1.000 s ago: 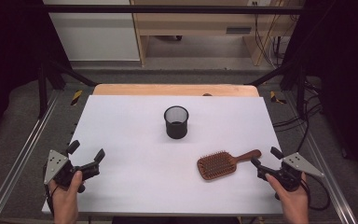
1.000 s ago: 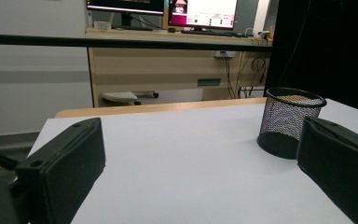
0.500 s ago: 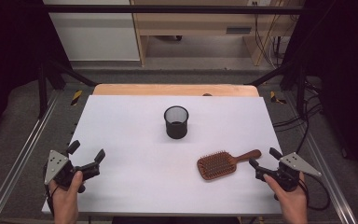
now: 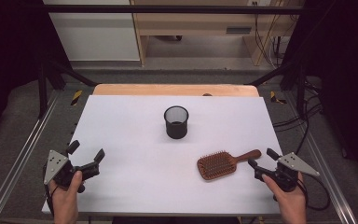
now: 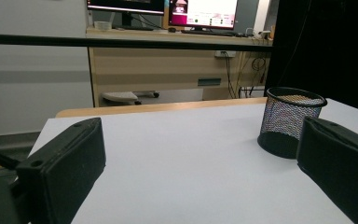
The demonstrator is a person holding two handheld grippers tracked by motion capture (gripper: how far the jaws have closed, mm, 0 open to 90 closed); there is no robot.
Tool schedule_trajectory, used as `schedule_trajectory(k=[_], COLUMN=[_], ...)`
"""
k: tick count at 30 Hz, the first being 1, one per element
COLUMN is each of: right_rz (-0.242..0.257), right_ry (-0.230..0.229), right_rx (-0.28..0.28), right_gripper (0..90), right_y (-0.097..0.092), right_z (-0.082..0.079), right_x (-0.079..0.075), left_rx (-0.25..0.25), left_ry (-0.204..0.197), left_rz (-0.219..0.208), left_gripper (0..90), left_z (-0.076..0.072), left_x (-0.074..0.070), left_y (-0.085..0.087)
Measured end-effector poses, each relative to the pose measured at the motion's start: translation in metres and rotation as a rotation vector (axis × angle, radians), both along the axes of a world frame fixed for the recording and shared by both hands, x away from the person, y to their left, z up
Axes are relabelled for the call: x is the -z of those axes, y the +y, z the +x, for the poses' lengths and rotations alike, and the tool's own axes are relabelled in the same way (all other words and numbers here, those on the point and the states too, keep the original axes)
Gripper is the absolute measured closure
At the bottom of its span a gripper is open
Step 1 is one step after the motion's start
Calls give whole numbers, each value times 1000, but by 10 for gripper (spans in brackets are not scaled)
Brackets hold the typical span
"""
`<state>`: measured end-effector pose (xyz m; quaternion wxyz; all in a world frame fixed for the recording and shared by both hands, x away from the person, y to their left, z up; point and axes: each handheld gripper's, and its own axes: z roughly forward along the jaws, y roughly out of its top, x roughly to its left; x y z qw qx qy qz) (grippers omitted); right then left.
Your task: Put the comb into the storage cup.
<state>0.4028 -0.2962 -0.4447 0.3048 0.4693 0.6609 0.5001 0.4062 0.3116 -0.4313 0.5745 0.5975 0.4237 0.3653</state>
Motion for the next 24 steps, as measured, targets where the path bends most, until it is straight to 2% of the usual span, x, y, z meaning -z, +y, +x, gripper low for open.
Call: schedule_trajectory(k=[7, 13, 16, 24], right_rz=[-2, -14, -39, -68], right_ry=[-4, 8, 8, 22], right_rx=[1, -10, -26, -39], right_gripper=[199, 196, 194, 190], right_y=[2, 7, 12, 19], right_z=[2, 9, 13, 20], right_x=[-2, -5, -8, -11], left_rx=[-1, -3, -3, -5], left_ry=[1, 1, 1, 0], left_rz=[1, 2, 2, -1], left_gripper=[11, 11, 12, 12], left_z=[0, 0, 0, -1], left_x=[0, 0, 0, 0], left_y=[0, 0, 0, 1])
